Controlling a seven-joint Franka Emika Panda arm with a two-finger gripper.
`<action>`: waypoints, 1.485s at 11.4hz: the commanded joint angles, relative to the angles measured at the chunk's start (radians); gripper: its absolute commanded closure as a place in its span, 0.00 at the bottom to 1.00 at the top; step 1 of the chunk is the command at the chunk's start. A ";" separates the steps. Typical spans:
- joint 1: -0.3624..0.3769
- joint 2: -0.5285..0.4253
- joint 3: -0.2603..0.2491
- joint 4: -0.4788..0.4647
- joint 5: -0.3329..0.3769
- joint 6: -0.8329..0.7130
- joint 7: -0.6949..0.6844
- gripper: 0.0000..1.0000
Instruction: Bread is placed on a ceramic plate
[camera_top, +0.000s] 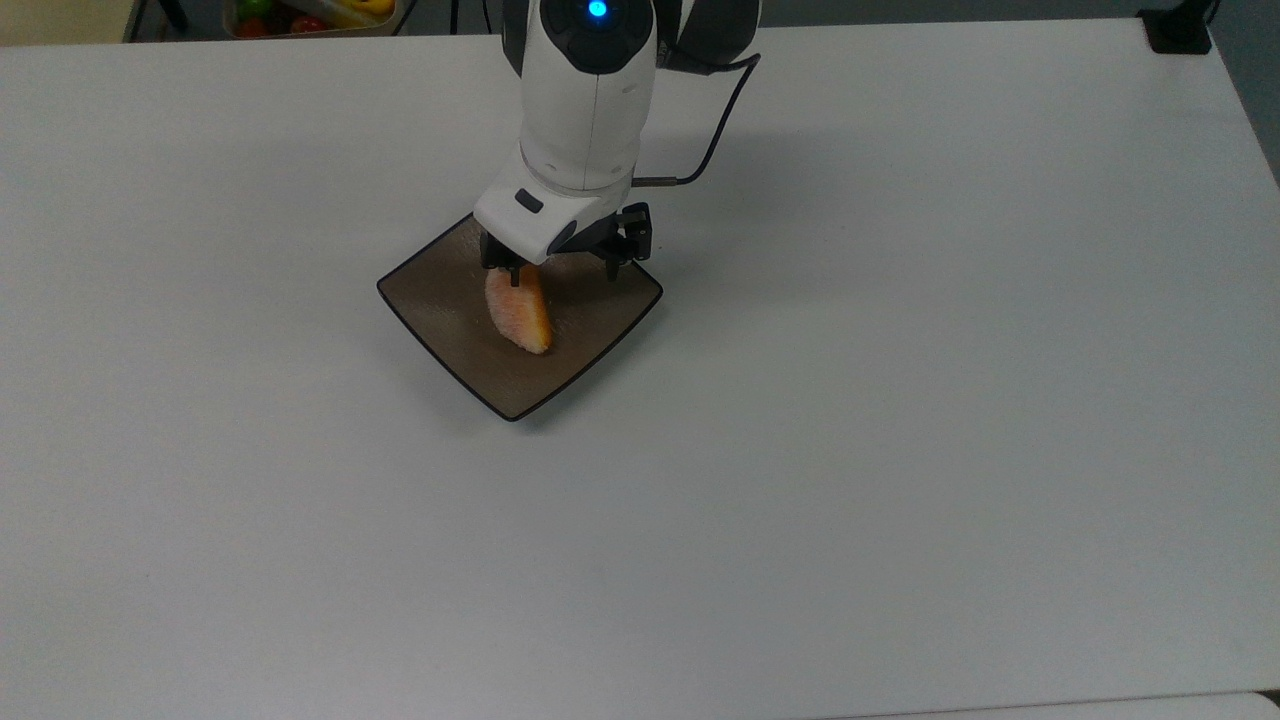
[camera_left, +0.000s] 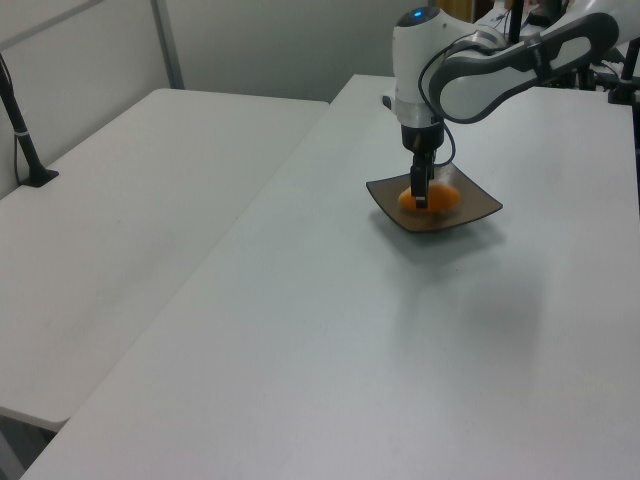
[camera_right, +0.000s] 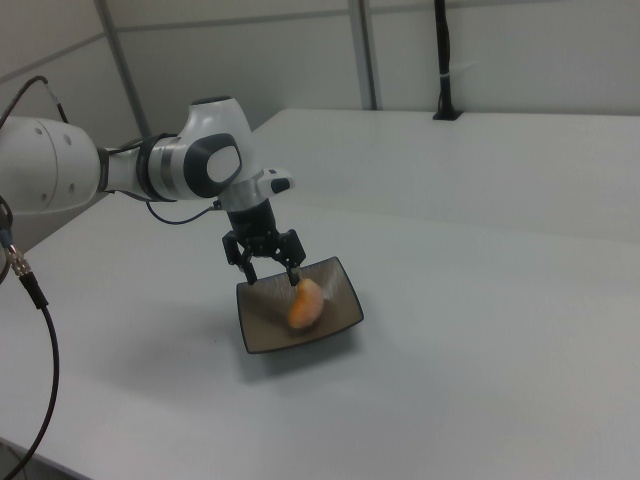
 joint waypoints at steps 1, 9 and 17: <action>0.006 -0.028 -0.006 -0.002 0.021 0.000 0.022 0.00; -0.032 -0.215 -0.003 0.063 0.085 -0.233 0.230 0.00; -0.314 -0.385 0.259 0.007 0.001 -0.339 0.201 0.00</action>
